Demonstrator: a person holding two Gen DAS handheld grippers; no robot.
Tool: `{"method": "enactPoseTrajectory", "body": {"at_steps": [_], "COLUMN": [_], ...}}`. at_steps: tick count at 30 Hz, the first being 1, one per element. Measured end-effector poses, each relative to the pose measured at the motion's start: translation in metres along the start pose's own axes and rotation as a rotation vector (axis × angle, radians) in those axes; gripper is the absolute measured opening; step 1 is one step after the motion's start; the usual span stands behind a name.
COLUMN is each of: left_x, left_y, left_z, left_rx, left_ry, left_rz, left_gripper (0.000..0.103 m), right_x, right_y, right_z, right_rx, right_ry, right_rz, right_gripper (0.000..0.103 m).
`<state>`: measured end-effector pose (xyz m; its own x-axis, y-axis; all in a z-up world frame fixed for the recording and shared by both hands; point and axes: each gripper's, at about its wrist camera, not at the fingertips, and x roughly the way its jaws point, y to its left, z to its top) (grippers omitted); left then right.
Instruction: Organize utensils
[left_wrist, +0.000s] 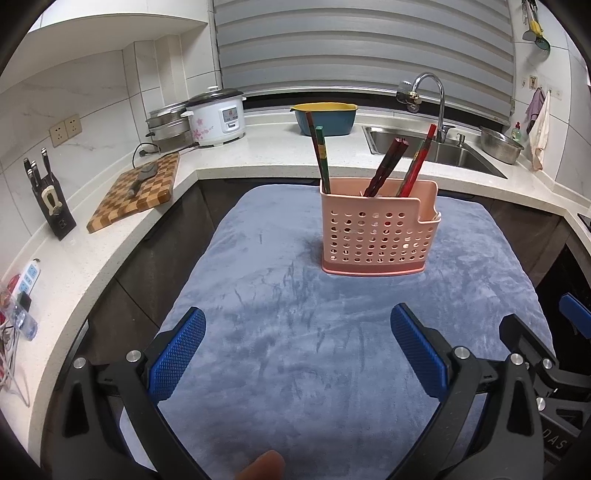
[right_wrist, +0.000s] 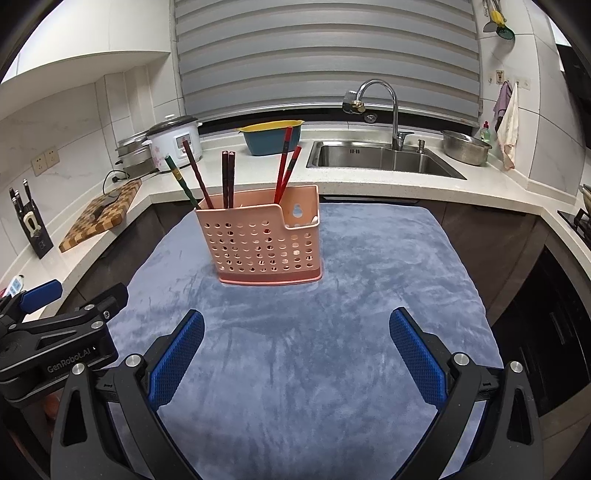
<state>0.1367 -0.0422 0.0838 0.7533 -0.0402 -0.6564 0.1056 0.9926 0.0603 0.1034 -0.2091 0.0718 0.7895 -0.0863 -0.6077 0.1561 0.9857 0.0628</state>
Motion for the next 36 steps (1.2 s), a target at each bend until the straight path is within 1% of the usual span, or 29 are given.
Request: {"method": "enactPoseTrajectory", "body": {"at_steps": [36], "left_x": [0.0002], "left_y": [0.0059], "left_z": [-0.001], "left_rx": [-0.01], "left_ry": [0.004], "left_rz": [0.029], "left_gripper": [0.096], "right_x": [0.002], "right_y": [0.0004], "right_z": [-0.002], "right_rx": [-0.005], "right_ry": [-0.001], "right_rz": [-0.011], "right_gripper": [0.097]}}
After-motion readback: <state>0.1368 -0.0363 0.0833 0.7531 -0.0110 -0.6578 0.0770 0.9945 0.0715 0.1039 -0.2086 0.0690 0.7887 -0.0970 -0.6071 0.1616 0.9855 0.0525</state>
